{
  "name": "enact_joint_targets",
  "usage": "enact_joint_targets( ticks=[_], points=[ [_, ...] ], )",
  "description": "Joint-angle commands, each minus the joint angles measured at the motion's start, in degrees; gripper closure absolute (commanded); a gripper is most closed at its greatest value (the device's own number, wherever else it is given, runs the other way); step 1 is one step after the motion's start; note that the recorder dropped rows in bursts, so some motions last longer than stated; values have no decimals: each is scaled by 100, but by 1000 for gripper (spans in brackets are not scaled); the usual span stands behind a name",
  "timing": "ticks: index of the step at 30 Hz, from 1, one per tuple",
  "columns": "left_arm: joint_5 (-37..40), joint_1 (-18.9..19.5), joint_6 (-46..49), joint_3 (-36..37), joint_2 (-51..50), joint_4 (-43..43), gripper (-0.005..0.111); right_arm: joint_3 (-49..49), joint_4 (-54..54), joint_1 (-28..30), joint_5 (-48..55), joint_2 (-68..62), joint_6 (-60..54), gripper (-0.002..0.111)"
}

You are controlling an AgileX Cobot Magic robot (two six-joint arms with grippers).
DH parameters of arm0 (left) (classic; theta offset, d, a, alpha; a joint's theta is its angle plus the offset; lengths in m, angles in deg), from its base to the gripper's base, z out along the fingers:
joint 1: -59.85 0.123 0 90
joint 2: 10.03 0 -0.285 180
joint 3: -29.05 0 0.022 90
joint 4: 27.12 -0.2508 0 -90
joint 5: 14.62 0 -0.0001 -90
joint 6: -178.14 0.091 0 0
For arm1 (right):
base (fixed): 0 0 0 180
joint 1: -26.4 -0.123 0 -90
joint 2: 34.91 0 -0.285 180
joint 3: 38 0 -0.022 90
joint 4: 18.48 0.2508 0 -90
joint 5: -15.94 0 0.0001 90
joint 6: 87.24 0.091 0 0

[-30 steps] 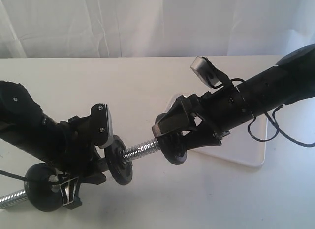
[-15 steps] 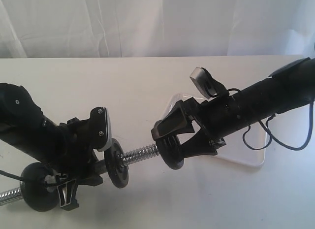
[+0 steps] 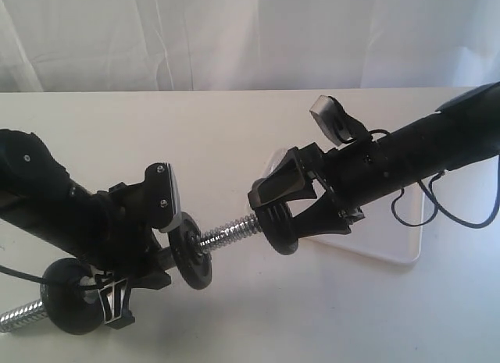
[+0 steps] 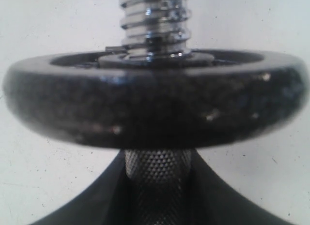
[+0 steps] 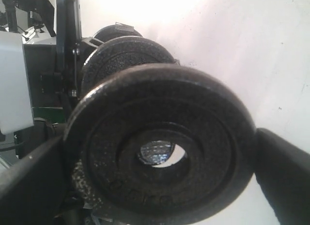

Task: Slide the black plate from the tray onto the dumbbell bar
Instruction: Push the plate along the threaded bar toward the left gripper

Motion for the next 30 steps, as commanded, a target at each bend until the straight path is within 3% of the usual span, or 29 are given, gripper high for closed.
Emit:
enact_joint_targets(
  ticks=[1,30],
  points=[
    [13,-38,61,-173,292,383,107,-49,297,33,85,83,-57,108],
    [-92,-38,61,-173,292,601,107,-49,432,-336,85,83,-57,108]
  ],
)
